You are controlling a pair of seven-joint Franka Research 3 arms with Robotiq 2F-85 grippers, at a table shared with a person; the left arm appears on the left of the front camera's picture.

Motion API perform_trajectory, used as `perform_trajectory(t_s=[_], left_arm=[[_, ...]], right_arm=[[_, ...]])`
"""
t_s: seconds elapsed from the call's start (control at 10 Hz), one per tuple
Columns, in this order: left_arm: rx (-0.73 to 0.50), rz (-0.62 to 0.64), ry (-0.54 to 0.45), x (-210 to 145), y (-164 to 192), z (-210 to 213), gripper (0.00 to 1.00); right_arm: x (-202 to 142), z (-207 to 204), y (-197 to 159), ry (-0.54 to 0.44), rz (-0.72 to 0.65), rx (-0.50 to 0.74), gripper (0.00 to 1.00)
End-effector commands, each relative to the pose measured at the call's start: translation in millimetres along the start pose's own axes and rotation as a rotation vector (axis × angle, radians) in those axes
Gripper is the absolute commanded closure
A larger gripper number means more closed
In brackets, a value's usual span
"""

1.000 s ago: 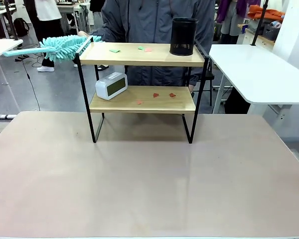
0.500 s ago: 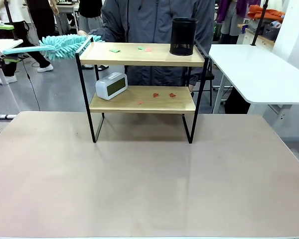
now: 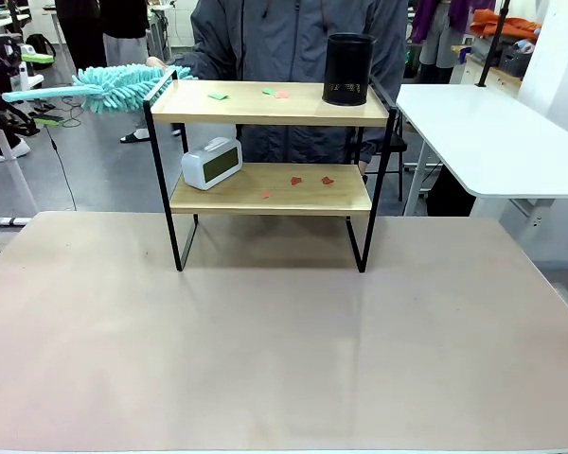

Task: Clean the shelf.
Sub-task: Pick up the Duster from the human.

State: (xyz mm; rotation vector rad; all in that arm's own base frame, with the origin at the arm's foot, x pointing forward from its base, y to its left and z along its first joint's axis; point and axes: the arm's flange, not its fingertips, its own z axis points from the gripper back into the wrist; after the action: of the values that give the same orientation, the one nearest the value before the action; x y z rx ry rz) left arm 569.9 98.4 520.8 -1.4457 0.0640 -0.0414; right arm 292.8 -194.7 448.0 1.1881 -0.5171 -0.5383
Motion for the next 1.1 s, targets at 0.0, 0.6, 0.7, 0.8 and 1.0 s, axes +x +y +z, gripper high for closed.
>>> perform_trajectory(t_s=[0.0,0.6,0.7,0.8,1.0], left_arm=[[-0.009,0.049,0.026,4.0,-2.7,5.6,0.00],[-0.048,0.074,0.023,4.8,-1.4,5.1,0.58],[-0.046,0.063,0.028,3.1,-1.5,4.9,0.58],[-0.047,0.058,0.033,2.2,-1.8,5.3,1.00],[-0.041,0.059,0.034,3.0,-0.3,4.8,1.00]], right_arm=[[1.8,-2.2,0.1,-0.013,0.022,0.026,0.00],[1.8,-2.2,0.1,-0.013,0.022,0.026,0.00],[1.8,-2.2,0.1,-0.013,0.022,0.026,0.00],[1.8,-2.2,0.1,-0.013,0.022,0.026,0.00],[1.8,-2.2,0.1,-0.013,0.022,0.026,0.00]])
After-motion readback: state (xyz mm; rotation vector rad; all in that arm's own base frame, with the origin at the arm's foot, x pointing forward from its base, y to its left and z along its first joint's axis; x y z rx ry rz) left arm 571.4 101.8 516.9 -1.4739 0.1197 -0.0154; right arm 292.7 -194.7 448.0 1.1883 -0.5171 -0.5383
